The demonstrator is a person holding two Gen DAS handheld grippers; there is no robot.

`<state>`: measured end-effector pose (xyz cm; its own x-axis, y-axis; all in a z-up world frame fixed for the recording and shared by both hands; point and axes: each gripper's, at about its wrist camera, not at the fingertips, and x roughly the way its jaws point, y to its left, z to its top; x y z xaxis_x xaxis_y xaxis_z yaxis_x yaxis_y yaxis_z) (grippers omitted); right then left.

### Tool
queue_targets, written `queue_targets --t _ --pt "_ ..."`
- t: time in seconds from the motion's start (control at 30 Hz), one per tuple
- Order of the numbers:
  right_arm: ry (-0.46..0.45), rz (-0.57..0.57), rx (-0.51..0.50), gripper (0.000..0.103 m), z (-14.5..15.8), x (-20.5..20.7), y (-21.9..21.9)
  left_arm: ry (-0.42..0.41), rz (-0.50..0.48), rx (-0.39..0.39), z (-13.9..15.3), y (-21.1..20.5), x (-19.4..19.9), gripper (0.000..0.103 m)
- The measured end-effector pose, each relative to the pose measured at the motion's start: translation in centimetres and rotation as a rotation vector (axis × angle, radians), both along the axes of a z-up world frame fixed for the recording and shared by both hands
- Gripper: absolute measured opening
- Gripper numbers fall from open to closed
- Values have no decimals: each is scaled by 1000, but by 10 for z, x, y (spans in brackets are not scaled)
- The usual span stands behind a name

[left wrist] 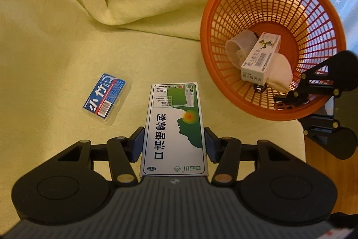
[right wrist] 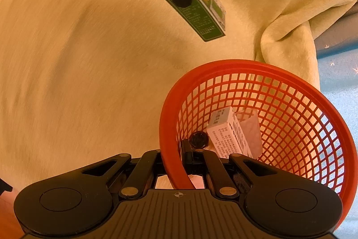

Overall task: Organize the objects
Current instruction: 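Carry the white-and-green box with the left gripper and drop it into the basket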

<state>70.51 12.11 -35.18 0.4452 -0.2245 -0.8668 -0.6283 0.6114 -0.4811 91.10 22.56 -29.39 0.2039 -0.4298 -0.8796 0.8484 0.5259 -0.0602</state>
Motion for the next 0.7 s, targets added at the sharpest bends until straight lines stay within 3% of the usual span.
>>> queue_targets --t 0.7 --pt "-6 -14 6 0 1 -4 -1 -27 -189 -105 49 -44 -20 50"
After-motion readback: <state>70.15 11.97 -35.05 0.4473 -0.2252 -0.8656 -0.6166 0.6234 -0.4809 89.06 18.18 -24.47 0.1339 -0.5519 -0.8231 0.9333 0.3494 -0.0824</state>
